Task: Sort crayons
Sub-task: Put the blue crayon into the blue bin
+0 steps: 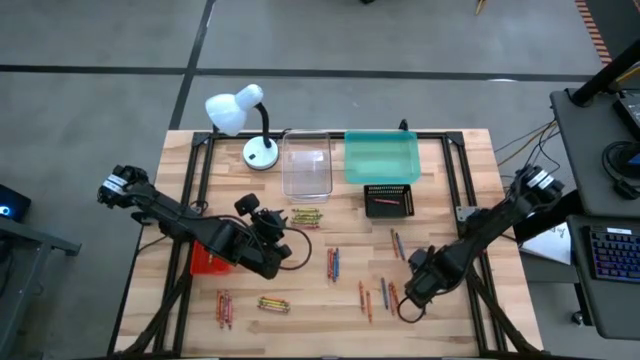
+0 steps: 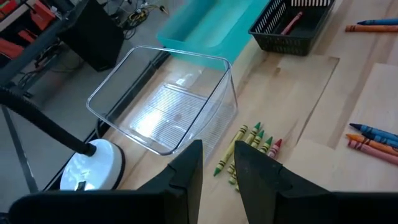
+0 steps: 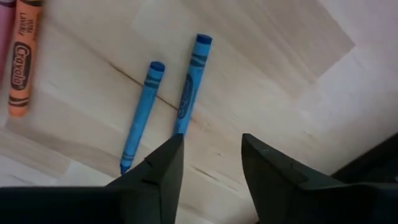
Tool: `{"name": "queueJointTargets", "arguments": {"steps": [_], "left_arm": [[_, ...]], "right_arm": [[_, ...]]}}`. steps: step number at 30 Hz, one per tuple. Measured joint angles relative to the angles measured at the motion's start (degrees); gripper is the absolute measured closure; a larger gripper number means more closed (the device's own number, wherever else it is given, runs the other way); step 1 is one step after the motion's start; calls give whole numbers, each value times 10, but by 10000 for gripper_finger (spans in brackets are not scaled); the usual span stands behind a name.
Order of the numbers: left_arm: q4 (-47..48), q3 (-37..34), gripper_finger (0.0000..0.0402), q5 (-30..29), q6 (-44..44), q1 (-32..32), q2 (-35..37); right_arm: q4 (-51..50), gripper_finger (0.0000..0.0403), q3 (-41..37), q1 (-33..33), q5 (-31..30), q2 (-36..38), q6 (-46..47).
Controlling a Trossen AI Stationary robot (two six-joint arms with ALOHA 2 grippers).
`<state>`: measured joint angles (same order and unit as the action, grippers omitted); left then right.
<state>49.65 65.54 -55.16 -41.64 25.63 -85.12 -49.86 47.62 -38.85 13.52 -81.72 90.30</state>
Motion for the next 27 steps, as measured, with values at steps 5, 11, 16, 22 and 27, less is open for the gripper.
{"name": "queueJointTargets", "arguments": {"steps": [5, 11, 16, 22, 27], "left_arm": [[-1, 0, 326, -9, 1, -1, 0], [-2, 0, 326, -11, 1, -2, 0], [-2, 0, 326, -11, 1, -2, 0], [-4, 0, 326, -13, 1, -2, 0], [-4, 0, 326, -13, 1, -2, 0]], "right_arm": [[17, 241, 0, 2, -9, -21, -13], [29, 249, 0, 10, -21, -52, -39], [32, 262, 1, 21, -23, -74, -63], [34, 302, 2, 33, -19, -87, -86], [37, 368, 2, 40, -19, -90, -94]]}}
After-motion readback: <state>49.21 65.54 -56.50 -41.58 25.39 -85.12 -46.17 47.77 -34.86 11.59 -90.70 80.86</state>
